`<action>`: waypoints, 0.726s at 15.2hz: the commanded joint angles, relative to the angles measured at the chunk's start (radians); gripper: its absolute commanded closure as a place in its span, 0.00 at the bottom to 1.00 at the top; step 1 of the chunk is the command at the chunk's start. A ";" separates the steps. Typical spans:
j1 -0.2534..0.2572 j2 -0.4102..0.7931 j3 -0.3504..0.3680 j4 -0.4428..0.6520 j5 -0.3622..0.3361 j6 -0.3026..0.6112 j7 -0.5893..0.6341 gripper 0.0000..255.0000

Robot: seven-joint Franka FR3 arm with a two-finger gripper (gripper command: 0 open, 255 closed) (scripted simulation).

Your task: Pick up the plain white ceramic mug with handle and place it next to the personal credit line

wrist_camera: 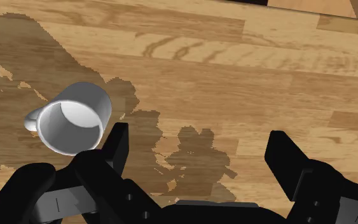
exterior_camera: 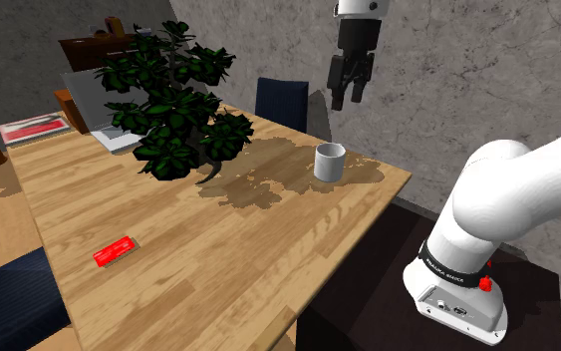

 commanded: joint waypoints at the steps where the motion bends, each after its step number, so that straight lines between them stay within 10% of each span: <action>1: 0.000 0.000 0.000 0.000 0.000 0.000 0.000 0.00; 11: -0.058 0.171 -0.040 -0.165 -0.071 0.368 -0.040 0.00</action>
